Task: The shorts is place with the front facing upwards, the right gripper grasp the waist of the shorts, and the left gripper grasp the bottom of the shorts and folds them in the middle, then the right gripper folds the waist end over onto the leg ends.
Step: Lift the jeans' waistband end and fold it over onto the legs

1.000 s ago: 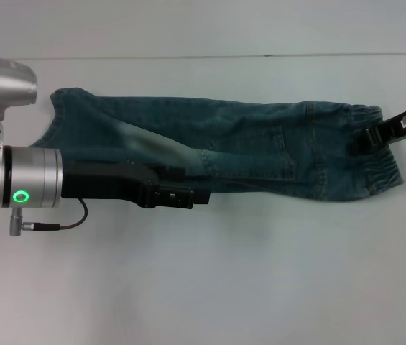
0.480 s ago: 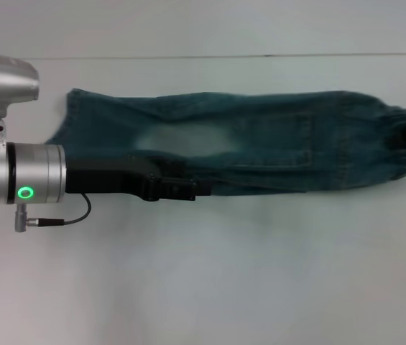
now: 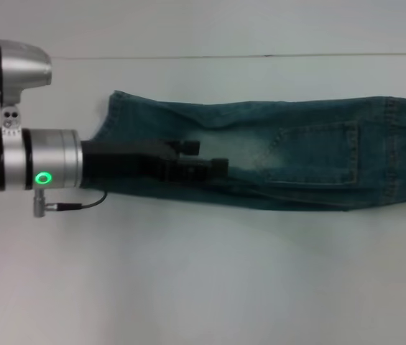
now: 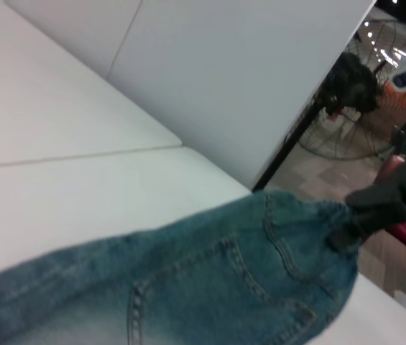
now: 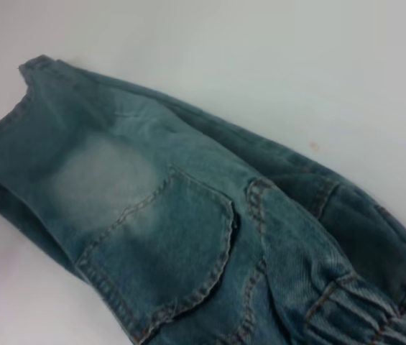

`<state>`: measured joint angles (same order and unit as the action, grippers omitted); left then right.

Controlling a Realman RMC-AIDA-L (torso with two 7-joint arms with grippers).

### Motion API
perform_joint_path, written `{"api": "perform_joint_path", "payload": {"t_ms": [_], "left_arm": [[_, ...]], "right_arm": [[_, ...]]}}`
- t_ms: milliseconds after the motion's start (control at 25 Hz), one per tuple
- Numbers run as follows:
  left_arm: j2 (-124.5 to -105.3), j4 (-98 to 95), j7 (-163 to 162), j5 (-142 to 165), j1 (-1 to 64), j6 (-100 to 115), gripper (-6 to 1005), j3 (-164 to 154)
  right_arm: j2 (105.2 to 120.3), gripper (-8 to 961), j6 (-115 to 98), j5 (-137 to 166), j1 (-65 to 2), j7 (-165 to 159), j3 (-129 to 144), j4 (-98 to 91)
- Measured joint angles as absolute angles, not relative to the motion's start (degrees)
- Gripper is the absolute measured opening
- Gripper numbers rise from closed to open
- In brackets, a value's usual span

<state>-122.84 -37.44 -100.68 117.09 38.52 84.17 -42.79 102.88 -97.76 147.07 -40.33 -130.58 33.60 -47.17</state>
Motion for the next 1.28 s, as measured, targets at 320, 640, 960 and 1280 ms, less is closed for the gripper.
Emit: {"api": "perform_joint_path", "payload": {"t_ms": [320,640,960,1280], "left_arm": [[-124.58,-26.8,-85.5,99.3,41.2,70.2,814,-45.0],[-124.62,-8.2,-50.8,74.9,46.0,63.7,803,-44.4],[-124.63,4.3,-26.9,66.8,51.7,55.6,537,-36.4],[-124.63,12.1,-6.1,67.4,52.0,51.1,356,-22.0]], "right_arm": [[99.03,72,-101.1,142.8,-40.5,-131.4,30.5,-46.4],[99.33,71,-102.8,142.0,-46.8,-133.8,31.6,-45.4],[100.94,68,-102.5,141.5,-54.7,-136.7,31.8,-45.3],[101.6,67,-100.5,139.4,-60.8,-138.1,32.3,-45.3]]}}
